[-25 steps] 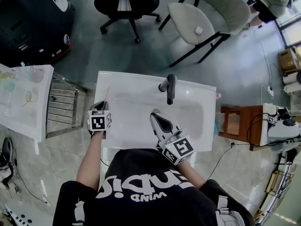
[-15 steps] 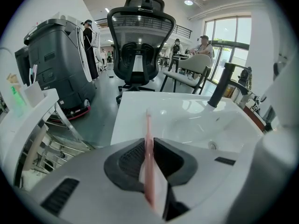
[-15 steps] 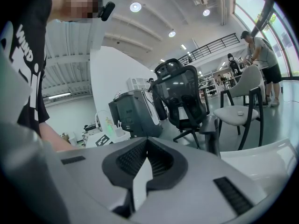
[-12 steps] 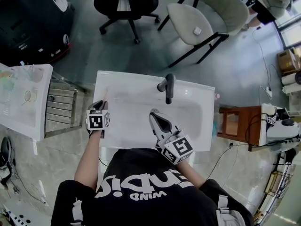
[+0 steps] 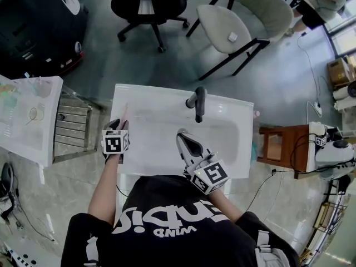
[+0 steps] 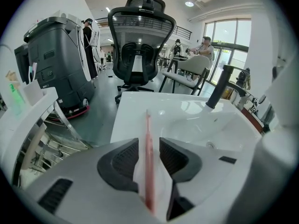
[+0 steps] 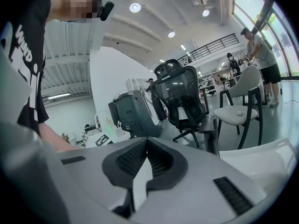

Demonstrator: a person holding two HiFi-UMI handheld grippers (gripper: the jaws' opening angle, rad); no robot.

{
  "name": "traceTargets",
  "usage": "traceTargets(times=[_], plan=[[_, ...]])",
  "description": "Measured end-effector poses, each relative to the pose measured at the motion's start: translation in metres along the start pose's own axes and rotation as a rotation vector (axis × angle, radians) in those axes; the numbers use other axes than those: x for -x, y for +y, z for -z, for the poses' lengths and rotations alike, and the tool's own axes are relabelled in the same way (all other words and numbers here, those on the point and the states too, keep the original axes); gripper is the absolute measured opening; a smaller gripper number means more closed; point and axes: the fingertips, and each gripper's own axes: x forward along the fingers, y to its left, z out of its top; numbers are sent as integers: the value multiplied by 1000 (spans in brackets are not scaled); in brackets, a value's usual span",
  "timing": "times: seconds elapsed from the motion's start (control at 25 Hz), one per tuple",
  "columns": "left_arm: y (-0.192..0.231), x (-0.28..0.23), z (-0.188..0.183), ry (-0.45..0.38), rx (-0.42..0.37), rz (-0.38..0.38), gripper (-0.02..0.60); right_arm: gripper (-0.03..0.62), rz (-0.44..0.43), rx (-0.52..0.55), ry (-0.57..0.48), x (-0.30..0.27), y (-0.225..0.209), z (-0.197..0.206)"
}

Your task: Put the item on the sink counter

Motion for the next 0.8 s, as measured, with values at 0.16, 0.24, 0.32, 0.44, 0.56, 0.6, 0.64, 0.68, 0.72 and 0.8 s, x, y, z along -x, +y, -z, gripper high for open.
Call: traceTargets(times=[0.16, 0.24, 0.32, 0.44, 0.56, 0.6, 0.64, 0.68, 0.72, 0.8], plan=[[-1, 9, -3, -23, 6, -2, 155, 15, -2, 1, -2, 1, 0, 1], [-4, 16, -7, -40, 3, 3, 155, 15, -4, 1, -3, 2, 1, 1], [-8, 23, -12, -59, 1, 10, 155, 15, -8, -1, -5, 2, 1, 0], [-10, 33, -19, -91, 2, -2, 137, 15, -13, -5, -9, 1, 2, 0], [-10, 41, -24, -121, 15, -8, 63, 15, -13, -8, -16, 1, 1, -1], [-12, 44, -25, -126, 22, -1, 52, 15, -12, -9, -17, 1, 1, -1], [-13, 46, -25, -128, 27, 8, 48, 15, -12, -9, -18, 2, 1, -1], [-15, 48, -24, -130, 32, 16, 41, 15, -12, -10, -19, 2, 1, -1], [-17, 50, -24, -132, 37, 25, 32, 15, -12, -10, -19, 2, 1, -1], [-22, 56, -26, -138, 43, 47, 25, 15, -14, -11, -20, 3, 2, -2]])
